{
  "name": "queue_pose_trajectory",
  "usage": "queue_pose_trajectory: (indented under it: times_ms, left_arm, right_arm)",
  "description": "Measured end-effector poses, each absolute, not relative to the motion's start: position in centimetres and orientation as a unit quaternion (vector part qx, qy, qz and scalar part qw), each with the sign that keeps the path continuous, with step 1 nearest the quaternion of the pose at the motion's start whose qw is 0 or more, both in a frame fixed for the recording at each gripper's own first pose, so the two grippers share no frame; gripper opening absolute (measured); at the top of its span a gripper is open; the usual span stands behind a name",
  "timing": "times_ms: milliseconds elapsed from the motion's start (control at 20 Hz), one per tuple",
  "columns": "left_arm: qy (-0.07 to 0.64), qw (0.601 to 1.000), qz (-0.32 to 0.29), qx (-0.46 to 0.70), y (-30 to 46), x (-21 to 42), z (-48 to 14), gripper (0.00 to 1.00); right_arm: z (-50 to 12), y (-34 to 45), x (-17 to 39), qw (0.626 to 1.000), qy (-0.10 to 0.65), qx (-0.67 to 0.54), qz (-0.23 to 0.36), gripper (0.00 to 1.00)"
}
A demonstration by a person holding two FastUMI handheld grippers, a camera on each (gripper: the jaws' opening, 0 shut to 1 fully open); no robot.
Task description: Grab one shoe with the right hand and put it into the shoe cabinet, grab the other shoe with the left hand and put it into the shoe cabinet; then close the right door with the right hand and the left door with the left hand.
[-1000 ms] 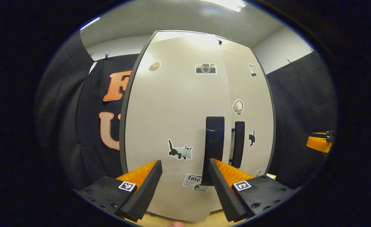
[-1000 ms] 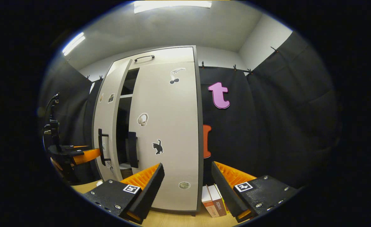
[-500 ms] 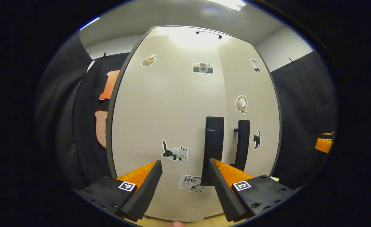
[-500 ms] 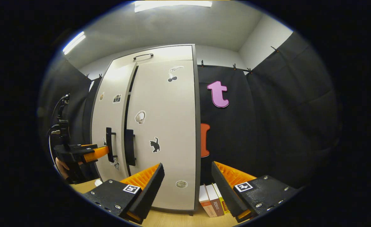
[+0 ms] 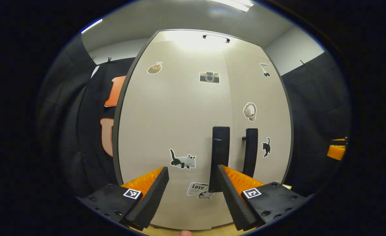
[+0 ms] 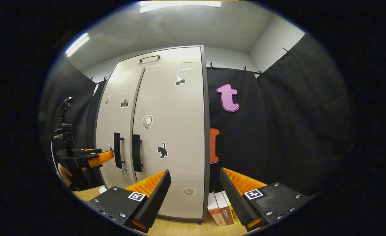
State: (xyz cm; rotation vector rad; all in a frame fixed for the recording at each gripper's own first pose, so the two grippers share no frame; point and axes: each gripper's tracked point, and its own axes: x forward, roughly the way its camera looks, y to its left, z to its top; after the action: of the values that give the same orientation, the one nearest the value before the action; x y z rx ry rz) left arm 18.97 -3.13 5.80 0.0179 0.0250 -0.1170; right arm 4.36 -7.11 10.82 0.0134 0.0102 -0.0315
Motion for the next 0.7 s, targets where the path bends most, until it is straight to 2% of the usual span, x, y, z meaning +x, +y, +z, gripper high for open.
queue_pose_trajectory:
  times_ms: [100,150,500,650,700]
  left_arm:
    - [0.012,0.998,-0.062,0.010,-3.1,17.5,6.4,0.94]
    - [0.011,0.998,-0.061,0.008,-2.9,16.7,6.7,0.96]
    - [0.006,1.000,-0.031,0.002,0.2,12.4,7.9,0.97]
    - [0.007,1.000,-0.017,-0.001,1.6,11.3,7.9,0.94]
    - [0.007,1.000,-0.015,-0.002,1.8,11.1,8.0,0.96]
  right_arm:
    - [10.9,-6.7,4.5,1.000,0.003,0.011,-0.011,0.93]
    - [10.9,-6.5,4.4,1.000,0.002,0.013,-0.008,0.93]
    - [11.3,-4.6,4.2,1.000,-0.004,0.021,0.016,0.93]
    - [11.1,-3.9,3.8,0.999,-0.005,0.023,0.023,0.93]
    - [11.0,-3.8,3.7,0.999,-0.003,0.025,0.024,0.93]
